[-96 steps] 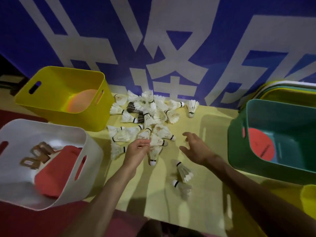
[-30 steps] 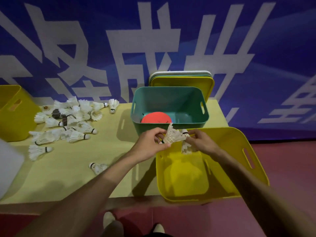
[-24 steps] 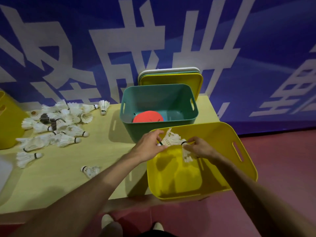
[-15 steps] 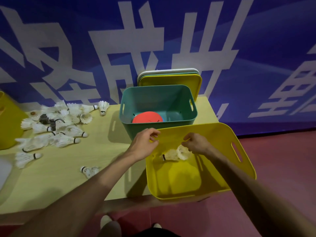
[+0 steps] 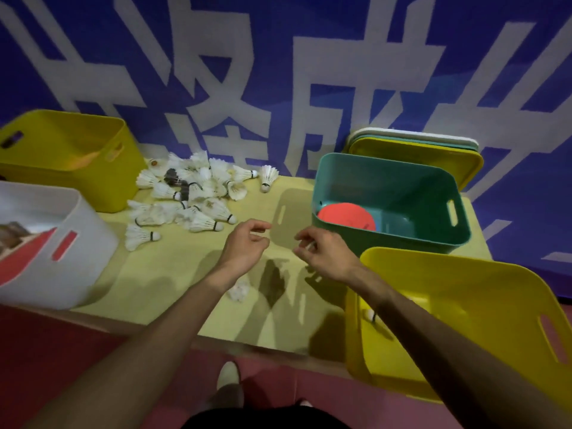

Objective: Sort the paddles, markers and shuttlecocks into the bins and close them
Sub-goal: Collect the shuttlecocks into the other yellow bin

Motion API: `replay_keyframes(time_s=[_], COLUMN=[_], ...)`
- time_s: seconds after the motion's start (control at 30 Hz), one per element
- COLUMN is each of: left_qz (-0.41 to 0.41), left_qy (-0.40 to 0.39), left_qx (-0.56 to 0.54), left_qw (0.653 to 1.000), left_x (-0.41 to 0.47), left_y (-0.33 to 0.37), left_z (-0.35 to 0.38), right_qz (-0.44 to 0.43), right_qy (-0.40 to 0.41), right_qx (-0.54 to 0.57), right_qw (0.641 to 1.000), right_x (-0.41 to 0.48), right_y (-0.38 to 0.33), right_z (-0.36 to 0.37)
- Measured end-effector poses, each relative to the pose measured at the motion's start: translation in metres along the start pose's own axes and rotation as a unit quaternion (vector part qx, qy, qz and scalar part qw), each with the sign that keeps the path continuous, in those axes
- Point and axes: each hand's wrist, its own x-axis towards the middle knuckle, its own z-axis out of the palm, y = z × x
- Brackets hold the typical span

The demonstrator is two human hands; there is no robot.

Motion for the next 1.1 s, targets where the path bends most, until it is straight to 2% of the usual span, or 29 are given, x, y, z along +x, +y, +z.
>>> replay_keyframes(time_s=[0.1,0.23,0.4,0.57,0.67,0.77,0.83,0.93,1.1], left_qz=[-0.036,-0.085,-0.131,-0.135,-0.088,0.007,0.076,0.132,0.196], left_qy=[0.012,0.022,0.015,-0.008,-0.042,-0.085,-0.113,-0.132,-0.089], left_qx=[-0.023,-0.043,-0.039,0.007,0.088,0.206,0.294,0.383,0.508], left_qw=[0.999,0.995,0.991,0.991,0.991,0.975,0.946,0.904,0.834], left_x=[0.011,0.028,0.048,0.086,0.119,0.150,0.167,0.183,0.187], left_y=[-0.031,-0.077,-0.128,-0.167,-0.177,-0.179,-0.179,-0.181,-0.189], left_z=[-0.032,-0.073,-0.114,-0.141,-0.145,-0.142,-0.137,-0.126,-0.116], right_qz=[0.033,0.091,0.145,0.142,0.180,0.222,0.242,0.277,0.355], right_qy=[-0.083,-0.152,-0.179,-0.193,-0.191,-0.169,-0.145,-0.107,-0.045], right_qx=[-0.028,-0.051,-0.082,-0.212,-0.183,-0.150,-0.130,-0.082,0.082], right_qw=[0.996,0.983,0.970,0.947,0.947,0.948,0.950,0.951,0.930], right_x=[0.025,0.053,0.080,0.097,0.109,0.120,0.124,0.125,0.125], right_y=[-0.011,-0.024,-0.039,-0.048,-0.045,-0.046,-0.048,-0.047,-0.049], right_z=[0.052,0.109,0.169,0.207,0.212,0.207,0.203,0.200,0.187])
